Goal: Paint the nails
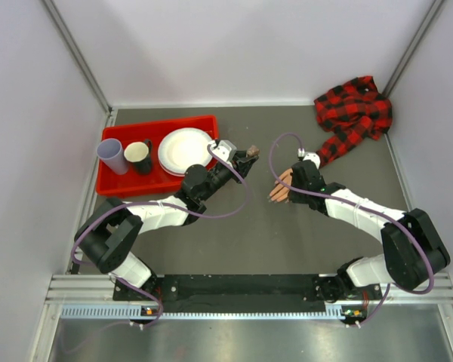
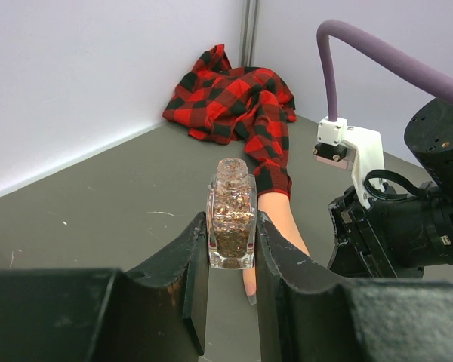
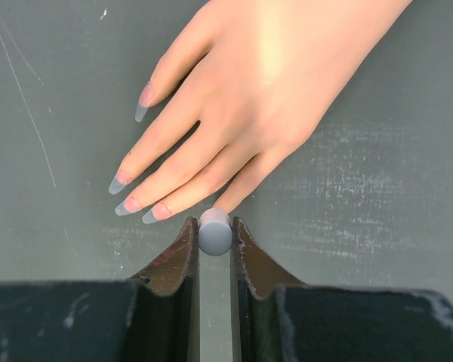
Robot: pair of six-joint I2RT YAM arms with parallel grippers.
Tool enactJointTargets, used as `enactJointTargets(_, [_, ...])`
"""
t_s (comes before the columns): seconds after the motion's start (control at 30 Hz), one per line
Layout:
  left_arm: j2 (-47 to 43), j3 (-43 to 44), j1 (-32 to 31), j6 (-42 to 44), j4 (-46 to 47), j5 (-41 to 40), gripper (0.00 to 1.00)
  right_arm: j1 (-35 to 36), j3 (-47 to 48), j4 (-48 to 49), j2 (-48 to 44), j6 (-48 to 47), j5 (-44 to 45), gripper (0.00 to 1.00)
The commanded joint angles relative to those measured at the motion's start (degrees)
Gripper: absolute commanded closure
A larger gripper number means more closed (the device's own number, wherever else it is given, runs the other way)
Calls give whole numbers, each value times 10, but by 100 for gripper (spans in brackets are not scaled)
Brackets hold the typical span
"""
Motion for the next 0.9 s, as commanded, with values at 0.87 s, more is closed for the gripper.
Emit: enactJointTargets(0.87, [-1,6,4,-7,42,10,100,6,8,3,-35,-1,13,100])
